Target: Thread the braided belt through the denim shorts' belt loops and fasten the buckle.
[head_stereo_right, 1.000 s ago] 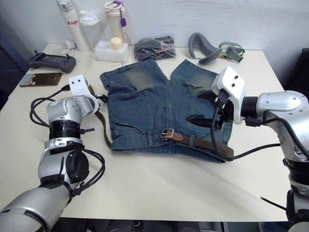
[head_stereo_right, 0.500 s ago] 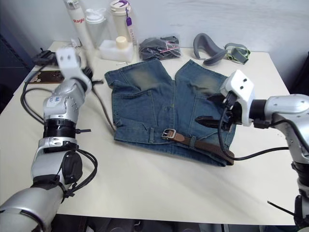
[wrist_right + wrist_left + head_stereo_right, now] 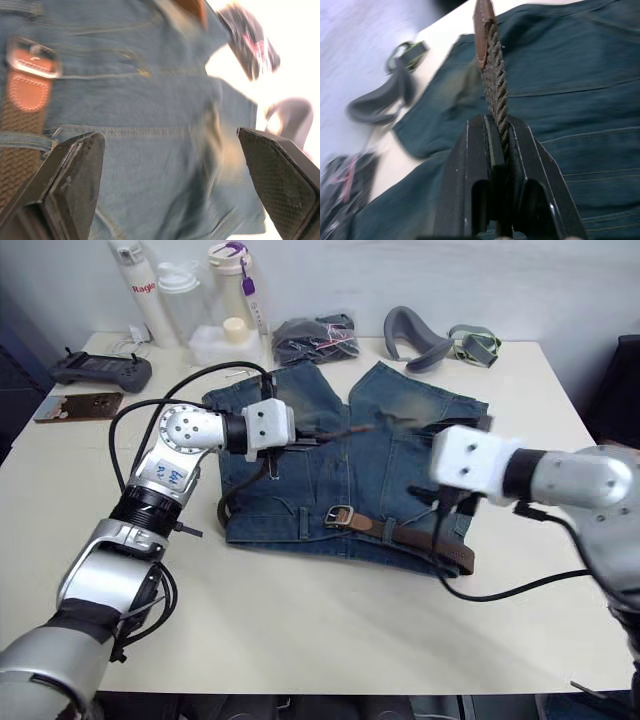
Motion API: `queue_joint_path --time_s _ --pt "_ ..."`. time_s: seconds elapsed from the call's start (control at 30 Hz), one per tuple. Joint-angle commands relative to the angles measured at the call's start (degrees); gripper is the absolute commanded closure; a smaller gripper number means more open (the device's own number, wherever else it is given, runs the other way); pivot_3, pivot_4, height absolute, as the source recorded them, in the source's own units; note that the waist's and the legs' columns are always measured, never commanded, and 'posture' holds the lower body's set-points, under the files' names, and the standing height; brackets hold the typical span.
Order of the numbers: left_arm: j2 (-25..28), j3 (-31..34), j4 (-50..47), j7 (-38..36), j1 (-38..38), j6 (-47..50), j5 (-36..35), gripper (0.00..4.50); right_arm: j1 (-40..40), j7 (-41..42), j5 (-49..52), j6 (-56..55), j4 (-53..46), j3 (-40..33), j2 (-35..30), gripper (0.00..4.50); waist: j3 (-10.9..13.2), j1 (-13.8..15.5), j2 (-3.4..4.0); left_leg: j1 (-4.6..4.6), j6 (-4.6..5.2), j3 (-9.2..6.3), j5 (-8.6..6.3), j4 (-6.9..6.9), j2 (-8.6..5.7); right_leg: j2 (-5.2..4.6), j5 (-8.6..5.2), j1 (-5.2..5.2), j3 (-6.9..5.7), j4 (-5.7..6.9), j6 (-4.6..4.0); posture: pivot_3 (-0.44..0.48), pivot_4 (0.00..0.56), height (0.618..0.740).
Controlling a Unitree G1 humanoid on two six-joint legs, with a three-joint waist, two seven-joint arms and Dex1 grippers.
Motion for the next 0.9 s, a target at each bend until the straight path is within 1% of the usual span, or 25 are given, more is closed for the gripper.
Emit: queue_joint_path --time_s 0.03,0.13,0.27,0.37,0.43,0.57,0.6,0.63,0.7,0.77,0.8,0.9 --pt "-2.08 0.23 2.2 -3.26 -3.23 -4.06 -0.84 4.48 -1.19 -2.49 -7.12 -4.04 0.37 3.16 1.25 0.0 0.0 0.08 0.0 -0.05 0.1 -0.01 -0.06 0.12 0.0 -0.06 0.02 0.01 0.03 0.0 0.02 0.0 0.15 0.74" --pt "-3.17 -0.3 4.03 -5.13 -4.14 -6.42 0.05 4.48 -3.45 -3.55 -10.38 -5.32 1.9 5.56 3.61 0.0 0.0 0.1 0.0 -0.08 0.24 -0.01 -0.14 0.23 -0.01 -0.2 0.04 0.01 0.06 -0.05 0.07 0.0 0.15 0.74" --pt "-3.97 -0.51 6.34 -5.52 -5.01 -9.09 1.63 4.48 -5.93 -3.5 -13.45 -7.26 4.02 7.25 5.85 0.0 0.0 0.09 0.0 -0.08 0.27 -0.01 -0.16 0.28 -0.01 -0.21 0.05 0.0 0.06 -0.03 0.09 0.0 0.15 0.74" --pt "-5.02 -0.16 7.35 -5.83 -5.67 -9.45 1.62 4.5 -7.51 -3.12 -14.62 -8.37 5.52 8.43 7.8 0.82 0.0 0.04 0.0 -0.07 0.27 0.0 -0.15 0.32 -0.02 -0.2 0.05 0.0 0.07 0.02 0.1 0.0 0.15 0.74" --pt "-5.33 0.14 7.77 -5.88 -5.89 -9.61 1.75 4.5 -7.54 -2.65 -14.99 -8.88 5.83 8.74 8.72 1.77 0.0 0.09 0.0 -0.07 0.26 -0.01 -0.15 0.32 -0.02 -0.2 0.05 0.0 0.06 0.03 0.1 0.0 0.15 0.74" --pt "-5.21 0.76 8.68 -5.58 -6.25 -9.43 1.94 4.5 -6.9 -1.77 -14.97 -9.4 6.07 8.36 9.87 3.86 0.0 0.08 0.0 -0.07 0.27 -0.01 -0.15 0.32 -0.01 -0.21 0.05 0.0 0.06 0.03 0.1 0.0 0.15 0.74" --pt "-5.36 1.92 8.43 -5.7 -6.15 -6.95 0.44 4.5 -6.66 -1.81 -15.06 -9.61 6.22 8.32 10.16 4.28 0.0 0.07 0.0 -0.07 0.27 -0.01 -0.15 0.32 -0.01 -0.21 0.05 0.0 0.06 0.04 0.1 0.0 0.15 0.74" --pt "-5.48 2.78 8.11 -5.85 -6.02 -5.07 -0.69 4.5 -6.46 -1.83 -15.18 -9.77 6.26 8.28 10.36 4.46 0.0 0.06 0.0 -0.07 0.27 -0.01 -0.15 0.32 -0.01 -0.21 0.05 0.0 0.06 0.04 0.1 0.0 0.15 0.74" --pt "-5.54 5.82 7.67 -6.14 -5.65 2.11 -4.35 4.5 -6.0 -2.09 -15.59 -10.57 6.75 8.48 10.92 4.46 0.0 0.04 0.0 -0.06 0.27 -0.01 -0.15 0.33 -0.01 -0.21 0.05 0.0 0.06 0.08 0.1 0.0 0.15 0.74" --pt "-2.73 9.67 7.47 -6.04 -5.26 15.88 -8.06 3.64 -5.57 -3.68 -17.19 -13.51 9.04 9.02 11.75 4.5 0.0 -0.08 0.0 -0.06 0.27 -0.03 -0.15 0.34 -0.01 -0.21 0.05 0.0 0.06 0.12 0.1 0.0 0.15 0.74" --pt "-1.77 10.74 6.71 -5.86 -5.06 20.98 -9.24 3.42 -5.42 -4.16 -17.84 -14.62 9.83 9.07 12.05 4.5 0.0 -0.29 0.0 -0.05 0.27 -0.03 -0.15 0.34 -0.02 -0.19 0.05 0.0 0.06 0.13 0.1 0.0 0.15 0.74" --pt "4.34 15.45 -0.51 -9.02 -4.07 50.84 -18.1 2.16 -5.15 -7.42 -20.89 -22.23 14.64 9.99 13.5 4.5 0.0 -1.54 0.0 -0.07 0.23 -0.1 -0.14 0.32 -0.02 -0.12 0.05 -0.11 0.07 0.35 0.1 0.0 0.15 0.74"
